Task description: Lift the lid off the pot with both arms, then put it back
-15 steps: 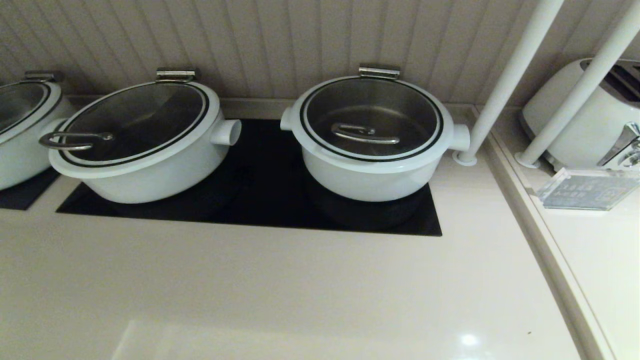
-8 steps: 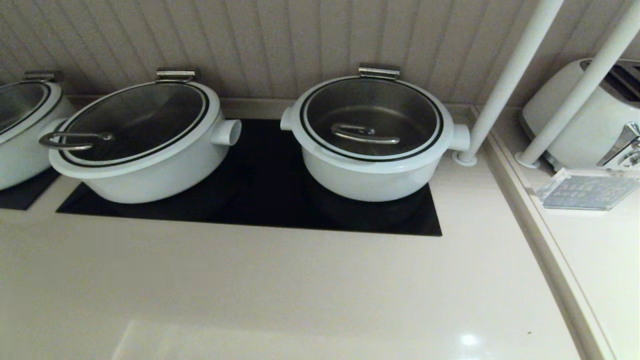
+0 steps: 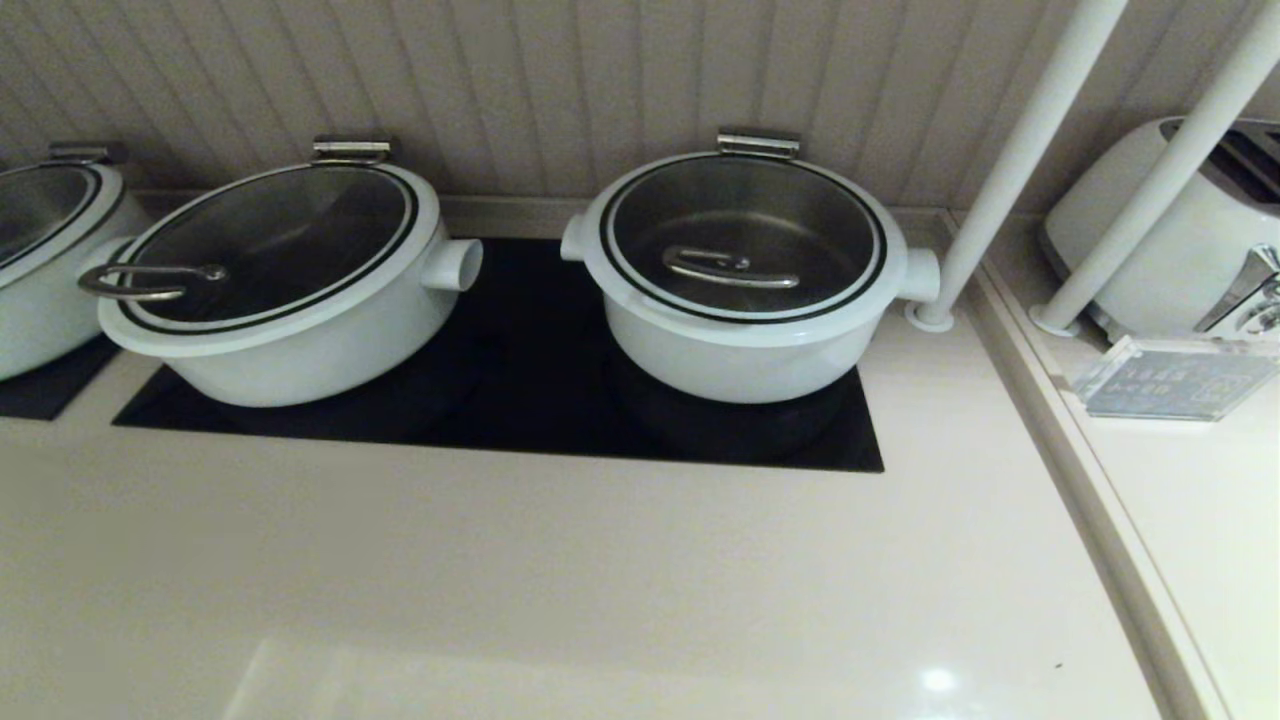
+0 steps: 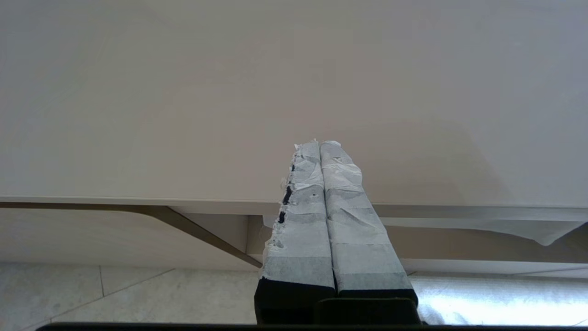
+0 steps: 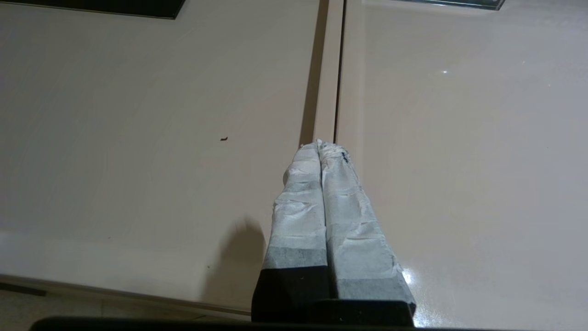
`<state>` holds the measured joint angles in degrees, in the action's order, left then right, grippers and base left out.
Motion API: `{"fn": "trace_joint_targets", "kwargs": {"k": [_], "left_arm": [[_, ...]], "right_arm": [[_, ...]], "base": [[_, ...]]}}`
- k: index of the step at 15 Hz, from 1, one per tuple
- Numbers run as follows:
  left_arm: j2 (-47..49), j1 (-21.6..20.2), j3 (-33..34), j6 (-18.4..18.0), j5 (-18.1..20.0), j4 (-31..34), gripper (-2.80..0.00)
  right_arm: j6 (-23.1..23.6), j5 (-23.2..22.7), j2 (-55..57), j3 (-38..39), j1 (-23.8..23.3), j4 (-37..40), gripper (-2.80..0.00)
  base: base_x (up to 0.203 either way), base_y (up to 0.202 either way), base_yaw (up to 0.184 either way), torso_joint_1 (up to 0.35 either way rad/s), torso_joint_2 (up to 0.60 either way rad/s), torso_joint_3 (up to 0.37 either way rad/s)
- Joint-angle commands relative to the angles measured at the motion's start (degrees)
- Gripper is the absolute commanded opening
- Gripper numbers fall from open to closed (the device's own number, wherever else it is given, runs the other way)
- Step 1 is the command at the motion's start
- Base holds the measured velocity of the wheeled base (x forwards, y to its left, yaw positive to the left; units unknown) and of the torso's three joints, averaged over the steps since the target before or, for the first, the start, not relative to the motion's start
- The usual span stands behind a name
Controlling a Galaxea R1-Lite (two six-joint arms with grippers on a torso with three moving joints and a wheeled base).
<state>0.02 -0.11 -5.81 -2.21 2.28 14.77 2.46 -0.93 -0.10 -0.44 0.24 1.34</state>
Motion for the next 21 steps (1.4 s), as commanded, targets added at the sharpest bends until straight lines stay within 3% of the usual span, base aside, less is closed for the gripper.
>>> {"fn": "trace_joint_targets", "kwargs": {"k": [1, 21], "left_arm": [[-0.02, -0.05, -0.07, 0.01, 0.01, 0.08, -2.80], [-0.02, -0.06, -0.06, -0.02, 0.01, 0.08, -2.80]], "right_arm": [[0.09, -0.04, 0.10, 0.00, 0.02, -0.02, -2.80], [0.53, -0.13, 0.10, 0.09, 0.02, -0.20, -2.80]], "base": [[0.000, 0.000, 0.000, 0.000, 0.00, 0.000], [0.000, 0.000, 0.000, 0.000, 0.00, 0.000]]}}
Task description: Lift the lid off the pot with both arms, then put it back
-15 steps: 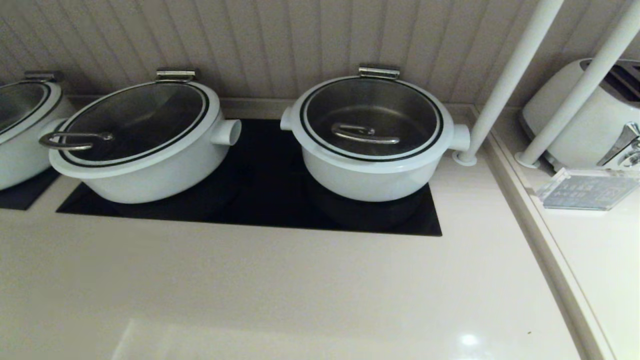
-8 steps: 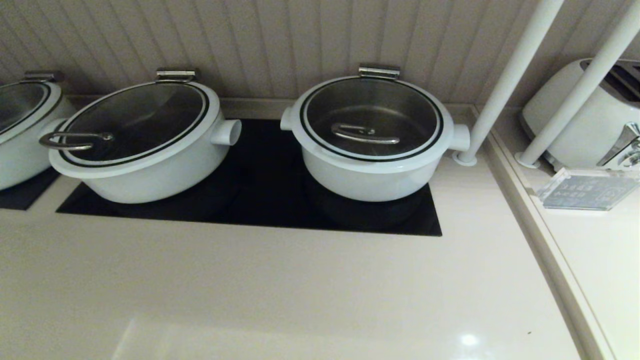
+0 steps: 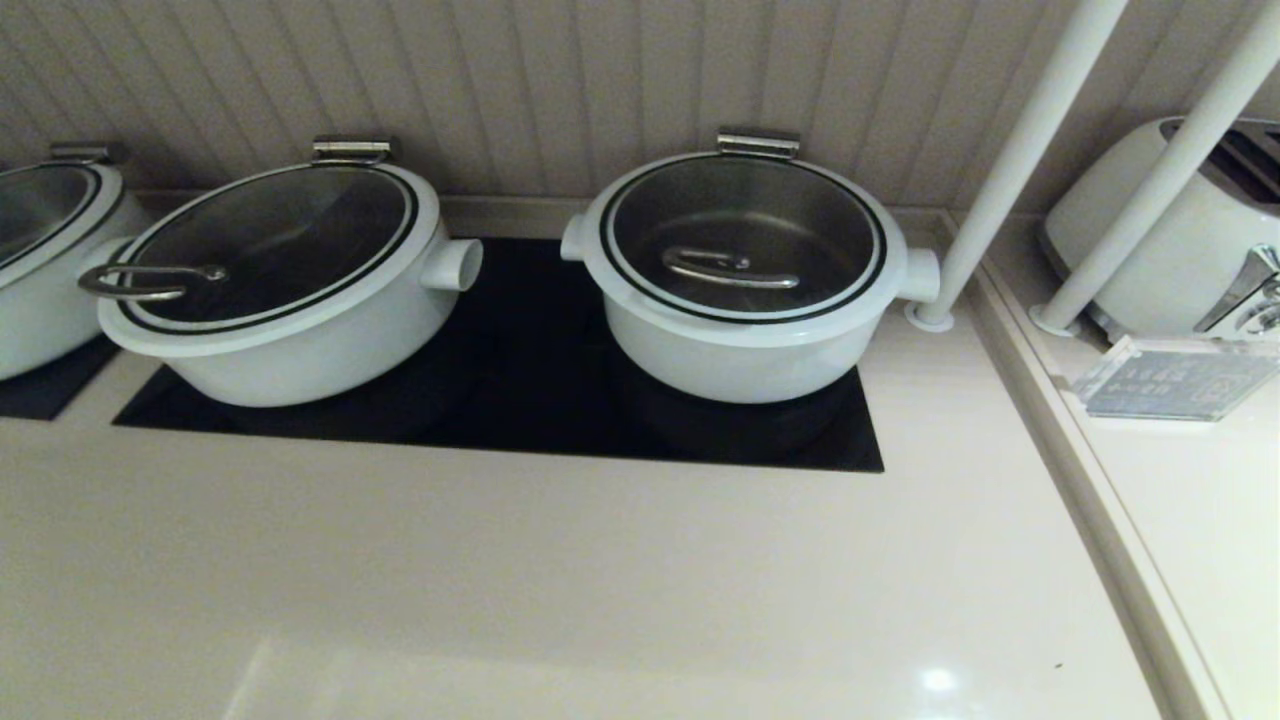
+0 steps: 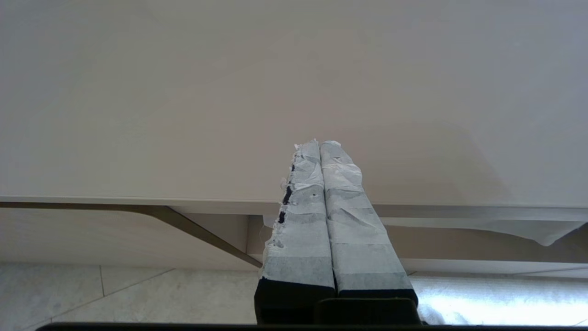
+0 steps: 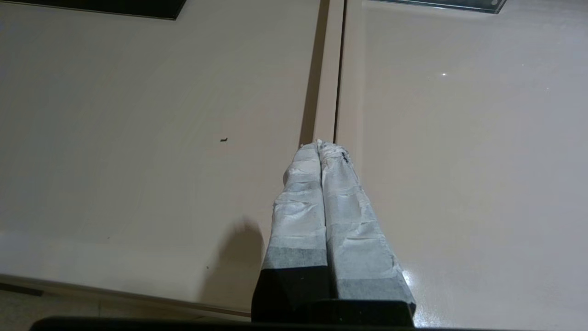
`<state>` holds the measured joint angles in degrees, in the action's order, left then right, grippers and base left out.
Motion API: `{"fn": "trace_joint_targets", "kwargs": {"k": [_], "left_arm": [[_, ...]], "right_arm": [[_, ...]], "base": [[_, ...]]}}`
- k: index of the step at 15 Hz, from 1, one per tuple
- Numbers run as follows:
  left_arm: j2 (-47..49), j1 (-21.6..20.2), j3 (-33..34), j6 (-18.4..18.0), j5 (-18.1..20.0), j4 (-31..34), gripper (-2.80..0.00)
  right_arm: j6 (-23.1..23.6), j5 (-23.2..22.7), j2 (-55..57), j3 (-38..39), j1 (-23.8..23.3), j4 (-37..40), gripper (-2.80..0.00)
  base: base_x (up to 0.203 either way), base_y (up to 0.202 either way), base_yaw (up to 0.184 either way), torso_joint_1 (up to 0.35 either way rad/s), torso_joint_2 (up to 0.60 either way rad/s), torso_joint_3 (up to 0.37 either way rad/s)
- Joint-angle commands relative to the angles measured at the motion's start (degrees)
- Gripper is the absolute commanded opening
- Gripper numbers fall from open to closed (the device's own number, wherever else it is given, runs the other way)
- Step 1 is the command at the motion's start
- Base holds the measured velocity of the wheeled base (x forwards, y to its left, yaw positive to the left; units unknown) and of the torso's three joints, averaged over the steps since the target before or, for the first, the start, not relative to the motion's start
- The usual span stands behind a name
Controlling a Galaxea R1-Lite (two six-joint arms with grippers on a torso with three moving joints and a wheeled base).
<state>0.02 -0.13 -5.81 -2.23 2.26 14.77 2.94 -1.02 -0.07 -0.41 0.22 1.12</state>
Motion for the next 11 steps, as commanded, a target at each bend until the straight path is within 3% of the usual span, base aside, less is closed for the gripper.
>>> {"fn": "trace_joint_targets", "kwargs": {"k": [1, 11], "left_arm": [[-0.02, -0.04, -0.06, 0.01, 0.03, 0.08, -2.80], [-0.02, -0.03, 0.01, -0.05, 0.03, 0.08, -2.80]], "right_arm": [[0.05, 0.03, 0.07, 0.14, 0.04, -0.06, -2.80], [-0.48, 0.05, 0.07, 0.33, 0.04, -0.86, -2.80]], "base": [[0.000, 0.000, 0.000, 0.000, 0.00, 0.000], [0.000, 0.000, 0.000, 0.000, 0.00, 0.000]]}}
